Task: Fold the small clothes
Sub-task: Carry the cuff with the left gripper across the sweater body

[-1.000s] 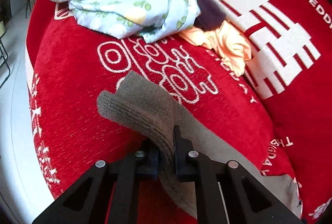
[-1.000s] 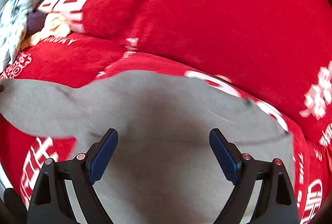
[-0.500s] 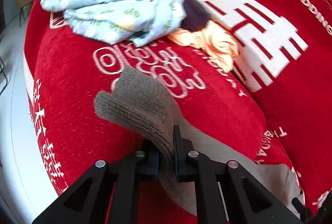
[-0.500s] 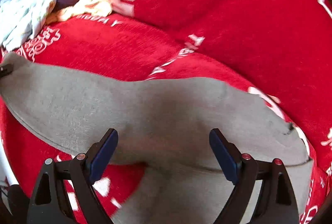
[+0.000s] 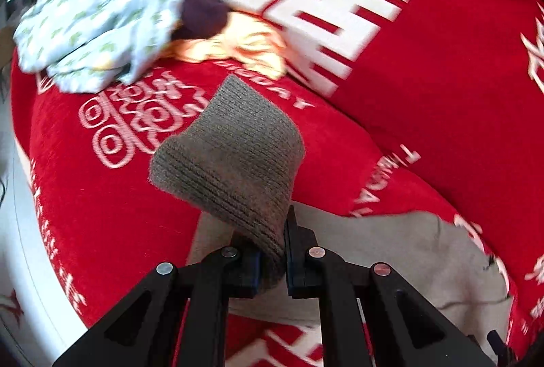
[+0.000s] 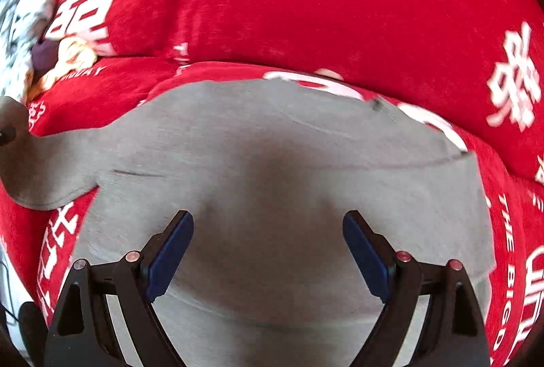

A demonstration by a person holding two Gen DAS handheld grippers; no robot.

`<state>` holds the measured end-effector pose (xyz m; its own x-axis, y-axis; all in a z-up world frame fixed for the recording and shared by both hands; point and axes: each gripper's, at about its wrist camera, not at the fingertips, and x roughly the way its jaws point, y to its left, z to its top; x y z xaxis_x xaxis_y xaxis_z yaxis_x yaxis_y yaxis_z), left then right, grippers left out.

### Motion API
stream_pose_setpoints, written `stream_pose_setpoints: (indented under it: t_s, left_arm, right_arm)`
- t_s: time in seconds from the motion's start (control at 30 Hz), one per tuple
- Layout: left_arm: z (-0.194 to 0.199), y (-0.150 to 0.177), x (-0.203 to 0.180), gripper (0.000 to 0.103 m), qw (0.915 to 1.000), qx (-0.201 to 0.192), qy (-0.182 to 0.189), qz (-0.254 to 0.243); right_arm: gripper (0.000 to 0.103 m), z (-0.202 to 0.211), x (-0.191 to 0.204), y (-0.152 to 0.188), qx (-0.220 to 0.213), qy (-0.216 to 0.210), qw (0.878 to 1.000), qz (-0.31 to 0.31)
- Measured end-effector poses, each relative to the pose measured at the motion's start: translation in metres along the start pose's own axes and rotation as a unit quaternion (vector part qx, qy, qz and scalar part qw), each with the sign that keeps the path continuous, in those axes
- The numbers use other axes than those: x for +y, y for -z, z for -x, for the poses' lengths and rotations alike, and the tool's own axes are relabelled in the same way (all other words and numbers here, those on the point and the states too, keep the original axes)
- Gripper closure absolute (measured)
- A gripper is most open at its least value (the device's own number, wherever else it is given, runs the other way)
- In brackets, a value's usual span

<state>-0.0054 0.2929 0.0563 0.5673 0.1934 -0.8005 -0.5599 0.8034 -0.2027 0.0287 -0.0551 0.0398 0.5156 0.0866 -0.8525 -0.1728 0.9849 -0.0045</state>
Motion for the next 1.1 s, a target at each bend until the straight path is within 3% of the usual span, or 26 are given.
stream_pose_setpoints:
  t_s: [0.17, 0.67, 1.1]
  left_arm:
    - [0.005, 0.016, -0.049, 0.092, 0.9992, 0.017, 0.011, -0.033]
    - [0.045, 0.063, -0.172, 0.092, 0.9894, 0.013, 0.041, -0.139]
    - [0.074, 0.116, -0.268, 0.092, 0.9676, 0.008, 0.069, -0.243]
  right_arm:
    - [0.011, 0.011, -0.030, 0.010, -0.005, 0.001, 1.000, -0.024]
    - [0.011, 0.024, -0.101, 0.048, -0.014, 0.002, 0.996, -0.093]
    - [0.011, 0.030, -0.153, 0.061, -0.026, 0.003, 0.990, -0.139]
